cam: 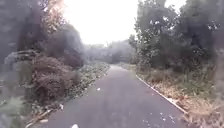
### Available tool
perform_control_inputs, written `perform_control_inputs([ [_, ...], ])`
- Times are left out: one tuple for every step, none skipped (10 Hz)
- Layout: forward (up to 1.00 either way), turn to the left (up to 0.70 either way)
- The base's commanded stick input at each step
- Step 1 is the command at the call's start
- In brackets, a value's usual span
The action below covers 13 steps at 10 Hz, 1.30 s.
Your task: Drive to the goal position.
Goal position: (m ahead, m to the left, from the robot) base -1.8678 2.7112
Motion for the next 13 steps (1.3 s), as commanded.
perform_control_inputs([
  [0.6, 0.0],
  [0.6, 0.0],
  [0.6, 0.0],
  [0.6, 0.0],
  [0.6, 0.0],
  [0.6, -0.04],
  [0.6, -0.13],
  [0.6, -0.05],
  [0.6, 0.0],
  [0.6, 0.0],
  [0.6, 0.0],
  [0.6, 0.0],
  [0.6, 0.0],
])
